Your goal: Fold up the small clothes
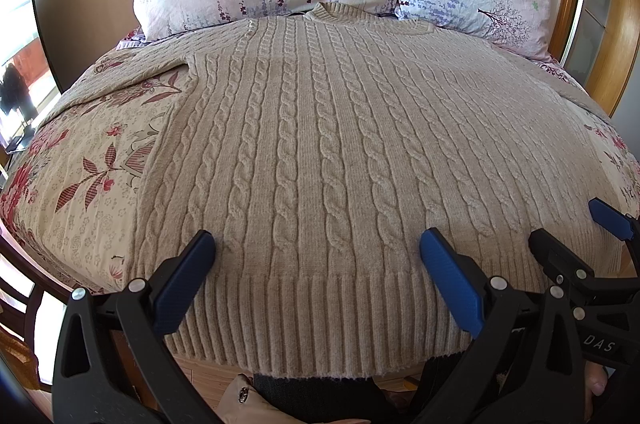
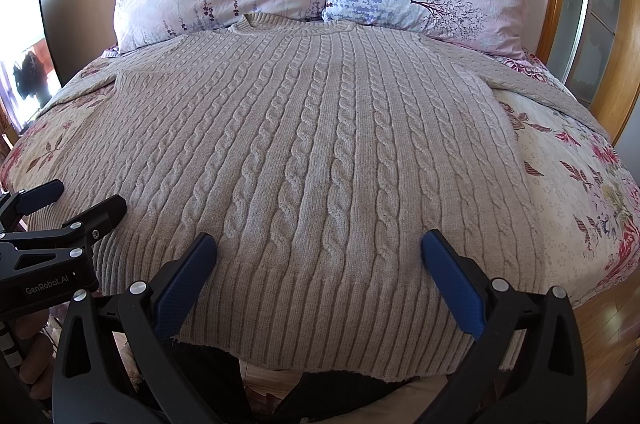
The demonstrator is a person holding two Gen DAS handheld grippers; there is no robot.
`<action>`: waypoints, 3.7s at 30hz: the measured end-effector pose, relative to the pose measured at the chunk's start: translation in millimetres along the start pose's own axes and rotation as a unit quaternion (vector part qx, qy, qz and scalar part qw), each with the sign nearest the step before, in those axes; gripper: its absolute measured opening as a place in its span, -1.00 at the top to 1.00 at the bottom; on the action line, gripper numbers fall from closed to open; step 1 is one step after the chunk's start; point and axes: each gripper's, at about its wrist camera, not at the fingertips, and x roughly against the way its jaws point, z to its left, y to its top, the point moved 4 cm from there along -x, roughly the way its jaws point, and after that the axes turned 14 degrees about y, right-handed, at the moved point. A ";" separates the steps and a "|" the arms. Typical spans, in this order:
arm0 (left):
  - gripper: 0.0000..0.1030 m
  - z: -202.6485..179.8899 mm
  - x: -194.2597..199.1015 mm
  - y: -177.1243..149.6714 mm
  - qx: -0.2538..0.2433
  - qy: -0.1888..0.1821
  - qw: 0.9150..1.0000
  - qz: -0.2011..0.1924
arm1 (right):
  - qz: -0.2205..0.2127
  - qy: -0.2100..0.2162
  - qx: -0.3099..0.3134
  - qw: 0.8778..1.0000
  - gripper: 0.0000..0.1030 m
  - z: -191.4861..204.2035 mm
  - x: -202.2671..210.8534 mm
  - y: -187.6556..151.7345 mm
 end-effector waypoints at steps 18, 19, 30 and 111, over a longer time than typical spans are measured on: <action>-0.97 0.0 0.0 0.1 0.000 0.000 1.000 0.000 | 0.000 0.000 0.000 1.000 -0.97 0.1 -0.1 0.2; -0.97 0.0 0.0 0.0 0.000 0.000 1.000 0.000 | 0.000 0.000 0.000 1.000 -0.97 0.1 -0.1 0.1; -0.97 0.1 -0.1 0.0 -0.001 0.000 1.000 0.001 | 0.003 0.002 0.003 1.000 -0.97 0.6 -3.0 1.1; -0.97 21.7 -51.1 164.0 0.097 -0.181 0.974 -0.091 | -0.051 0.224 -0.301 0.926 0.17 -156.6 -94.3 149.9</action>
